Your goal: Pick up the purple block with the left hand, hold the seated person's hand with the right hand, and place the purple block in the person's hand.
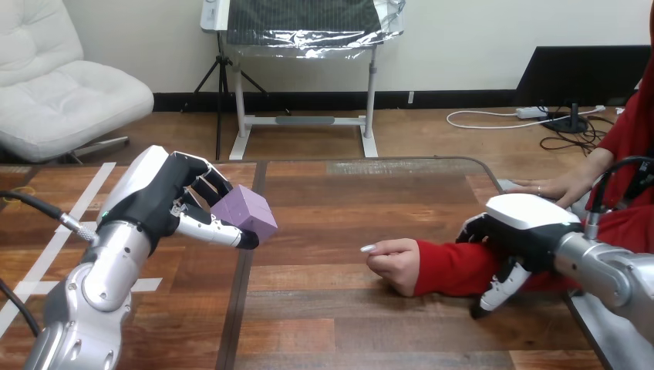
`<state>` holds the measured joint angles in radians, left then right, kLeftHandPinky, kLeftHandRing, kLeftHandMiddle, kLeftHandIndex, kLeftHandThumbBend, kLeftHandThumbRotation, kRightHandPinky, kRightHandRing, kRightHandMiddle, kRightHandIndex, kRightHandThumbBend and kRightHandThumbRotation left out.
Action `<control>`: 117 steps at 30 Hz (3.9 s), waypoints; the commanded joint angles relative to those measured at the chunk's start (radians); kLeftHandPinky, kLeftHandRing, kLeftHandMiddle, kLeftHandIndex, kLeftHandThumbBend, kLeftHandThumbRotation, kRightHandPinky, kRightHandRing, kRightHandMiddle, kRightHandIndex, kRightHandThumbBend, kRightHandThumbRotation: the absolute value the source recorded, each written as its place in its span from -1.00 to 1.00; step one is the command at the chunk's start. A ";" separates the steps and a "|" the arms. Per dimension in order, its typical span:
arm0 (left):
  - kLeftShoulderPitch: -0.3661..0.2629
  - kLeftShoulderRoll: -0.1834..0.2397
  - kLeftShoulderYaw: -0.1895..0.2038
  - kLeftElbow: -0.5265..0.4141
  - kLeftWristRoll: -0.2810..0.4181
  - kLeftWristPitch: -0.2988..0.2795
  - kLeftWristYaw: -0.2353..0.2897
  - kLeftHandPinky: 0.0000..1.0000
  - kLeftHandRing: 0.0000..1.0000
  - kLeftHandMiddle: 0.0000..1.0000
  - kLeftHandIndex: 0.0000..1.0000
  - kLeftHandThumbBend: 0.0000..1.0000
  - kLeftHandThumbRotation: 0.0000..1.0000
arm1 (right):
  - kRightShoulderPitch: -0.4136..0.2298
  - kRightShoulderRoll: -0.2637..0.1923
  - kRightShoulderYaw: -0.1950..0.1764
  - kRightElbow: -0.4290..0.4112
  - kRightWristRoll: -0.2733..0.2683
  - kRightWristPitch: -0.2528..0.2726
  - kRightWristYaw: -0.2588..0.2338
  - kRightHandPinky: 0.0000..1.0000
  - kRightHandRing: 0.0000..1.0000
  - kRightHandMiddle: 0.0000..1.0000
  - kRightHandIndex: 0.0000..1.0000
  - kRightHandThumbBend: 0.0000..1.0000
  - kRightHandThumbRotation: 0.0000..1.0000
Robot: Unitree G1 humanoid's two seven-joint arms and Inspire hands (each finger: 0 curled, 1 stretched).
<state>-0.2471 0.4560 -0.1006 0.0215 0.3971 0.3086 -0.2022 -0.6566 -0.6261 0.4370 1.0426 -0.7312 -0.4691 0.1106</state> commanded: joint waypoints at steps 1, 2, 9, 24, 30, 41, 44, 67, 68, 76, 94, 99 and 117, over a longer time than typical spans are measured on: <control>-0.059 0.008 0.018 -0.036 -0.004 -0.017 0.002 -0.44 -0.33 -0.21 -0.18 0.61 -1.00 | -0.075 0.024 0.020 0.014 -0.011 0.000 -0.025 0.17 0.38 0.43 0.39 0.91 -0.56; -0.058 0.008 0.018 -0.036 -0.004 -0.018 0.003 -0.44 -0.33 -0.21 -0.18 0.61 -1.00 | -0.075 0.024 0.020 0.015 -0.010 -0.002 -0.027 0.16 0.38 0.43 0.39 0.89 -0.56; -0.058 0.007 0.019 -0.033 -0.005 -0.015 0.006 -0.44 -0.33 -0.21 -0.18 0.62 -1.00 | -0.072 0.029 0.029 0.025 -0.017 -0.021 -0.073 0.07 0.33 0.38 0.33 0.77 -0.51; -0.057 0.009 0.014 -0.032 0.001 -0.012 0.006 -0.46 -0.35 -0.22 -0.18 0.62 -1.00 | -0.071 0.041 0.040 0.043 -0.015 -0.022 -0.121 -0.07 0.12 0.17 0.15 0.56 -0.41; -0.054 0.009 0.015 -0.032 0.000 -0.018 0.009 -0.46 -0.35 -0.22 -0.18 0.62 -1.00 | -0.071 0.049 0.034 0.055 -0.005 -0.027 -0.126 -0.17 -0.01 0.07 0.07 0.48 -0.41; -0.052 0.008 0.018 -0.033 -0.002 -0.016 0.010 -0.48 -0.35 -0.22 -0.18 0.62 -1.00 | -0.074 0.054 0.035 0.067 -0.001 -0.036 -0.124 -0.42 -0.31 -0.16 -0.12 0.42 -0.51; -0.051 0.009 0.019 -0.031 -0.003 -0.021 0.011 -0.49 -0.36 -0.23 -0.18 0.62 -1.00 | -0.073 0.054 0.036 0.068 -0.001 -0.037 -0.127 -0.45 -0.35 -0.20 -0.16 0.42 -0.51; -0.054 0.008 0.021 -0.025 -0.007 -0.025 0.013 -0.47 -0.35 -0.22 -0.19 0.62 -1.00 | -0.075 0.040 0.011 0.081 0.027 -0.067 -0.141 -0.65 -0.56 -0.43 -0.43 0.43 -0.41; -0.053 0.005 0.023 -0.023 -0.012 -0.029 0.015 -0.47 -0.35 -0.22 -0.19 0.62 -1.00 | -0.075 0.038 0.010 0.079 0.029 -0.071 -0.145 -0.65 -0.56 -0.44 -0.43 0.43 -0.41; -0.057 -0.004 0.021 -0.023 -0.008 -0.011 0.023 -0.45 -0.34 -0.22 -0.18 0.62 -1.00 | -0.078 0.030 0.001 0.072 0.043 -0.078 -0.152 -0.64 -0.56 -0.44 -0.46 0.44 -0.38; -0.077 -0.020 0.014 0.043 -0.014 -0.050 0.063 -0.37 -0.28 -0.19 -0.17 0.60 -1.00 | -0.082 0.006 -0.035 0.024 0.105 -0.083 -0.148 -0.64 -0.56 -0.45 -0.47 0.44 -0.35; -0.089 -0.030 0.017 0.083 -0.025 -0.077 0.079 -0.34 -0.27 -0.18 -0.18 0.60 -1.00 | -0.082 -0.004 -0.042 0.005 0.117 -0.087 -0.154 -0.64 -0.56 -0.46 -0.46 0.44 -0.35; -0.151 -0.053 0.009 0.208 -0.038 -0.133 0.112 -0.39 -0.30 -0.21 -0.18 0.56 -1.00 | -0.075 -0.022 -0.087 -0.045 0.166 -0.119 -0.131 -0.60 -0.53 -0.43 -0.41 0.47 -0.38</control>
<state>-0.2875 0.4084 -0.1005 0.1999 0.3530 0.2032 -0.1207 -0.6667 -0.6074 0.4104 1.0744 -0.6103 -0.5540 -0.0063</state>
